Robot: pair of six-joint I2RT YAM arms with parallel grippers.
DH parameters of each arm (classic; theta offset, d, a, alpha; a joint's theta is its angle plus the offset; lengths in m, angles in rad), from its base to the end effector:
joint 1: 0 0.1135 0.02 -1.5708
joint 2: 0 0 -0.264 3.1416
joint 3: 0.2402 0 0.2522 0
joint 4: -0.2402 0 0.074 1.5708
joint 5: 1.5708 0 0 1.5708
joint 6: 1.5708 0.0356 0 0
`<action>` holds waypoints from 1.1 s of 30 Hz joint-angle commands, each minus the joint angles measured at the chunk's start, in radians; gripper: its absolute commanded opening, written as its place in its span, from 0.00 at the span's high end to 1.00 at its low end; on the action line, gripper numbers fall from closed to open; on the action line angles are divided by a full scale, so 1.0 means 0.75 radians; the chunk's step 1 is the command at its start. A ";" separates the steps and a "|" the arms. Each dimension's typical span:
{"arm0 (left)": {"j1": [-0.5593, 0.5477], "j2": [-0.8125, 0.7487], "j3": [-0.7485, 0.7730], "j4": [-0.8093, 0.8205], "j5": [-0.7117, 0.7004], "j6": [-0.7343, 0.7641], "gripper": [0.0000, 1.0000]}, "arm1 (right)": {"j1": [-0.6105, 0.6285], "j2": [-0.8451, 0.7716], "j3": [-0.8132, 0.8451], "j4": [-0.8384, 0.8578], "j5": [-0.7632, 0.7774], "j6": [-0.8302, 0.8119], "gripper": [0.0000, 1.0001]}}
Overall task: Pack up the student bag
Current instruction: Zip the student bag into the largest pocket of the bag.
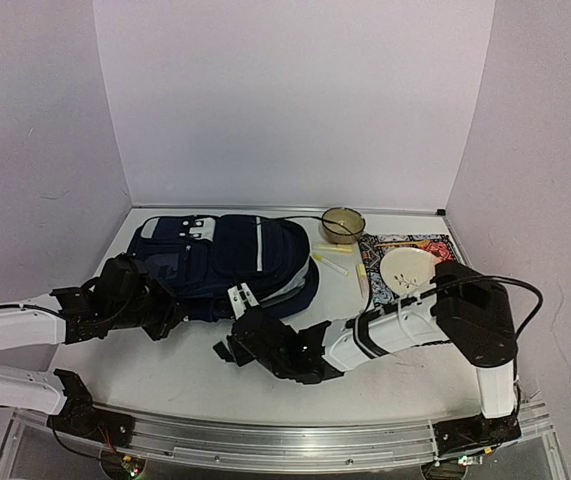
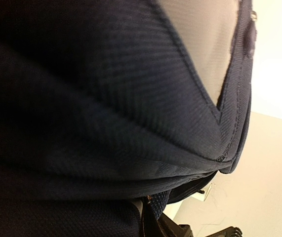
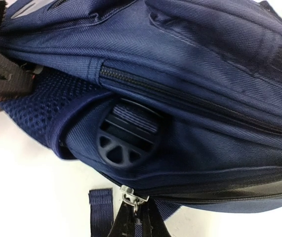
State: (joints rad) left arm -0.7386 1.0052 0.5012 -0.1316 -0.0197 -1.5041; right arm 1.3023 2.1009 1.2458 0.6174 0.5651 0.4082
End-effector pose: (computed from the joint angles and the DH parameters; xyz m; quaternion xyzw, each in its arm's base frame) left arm 0.1559 -0.1410 0.2056 -0.3375 0.8264 -0.4021 0.2037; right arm 0.1406 0.4391 0.1713 -0.1709 0.7551 0.3044 0.5549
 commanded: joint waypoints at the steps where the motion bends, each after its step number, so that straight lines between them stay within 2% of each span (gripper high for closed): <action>1: 0.007 -0.057 0.132 0.003 -0.137 0.087 1.00 | 0.003 -0.190 -0.099 -0.011 -0.048 -0.031 1.00; 7: 0.011 -0.079 0.148 -0.124 -0.257 0.190 1.00 | -0.009 -0.311 -0.220 -0.024 -0.190 -0.055 1.00; 17: 0.023 -0.201 0.176 -0.503 -0.678 0.350 1.00 | -0.030 -0.531 -0.314 -0.231 -0.422 -0.056 1.00; 22: 0.048 -0.226 0.181 -0.582 -0.839 0.417 1.00 | -0.062 -0.609 -0.319 -0.328 -0.482 -0.081 1.00; 27: 0.147 -0.160 0.188 -0.592 -0.845 0.495 1.00 | -0.096 -0.675 -0.353 -0.395 -0.527 -0.099 1.00; 33: 0.382 -0.098 0.181 -0.552 -0.770 0.626 0.99 | -0.112 -0.777 -0.415 -0.462 -0.538 -0.109 1.00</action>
State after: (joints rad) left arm -0.5948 0.9139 0.6033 -0.5233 -0.3792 -1.1383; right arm 1.2275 1.6352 0.9676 0.3728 0.1424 0.3407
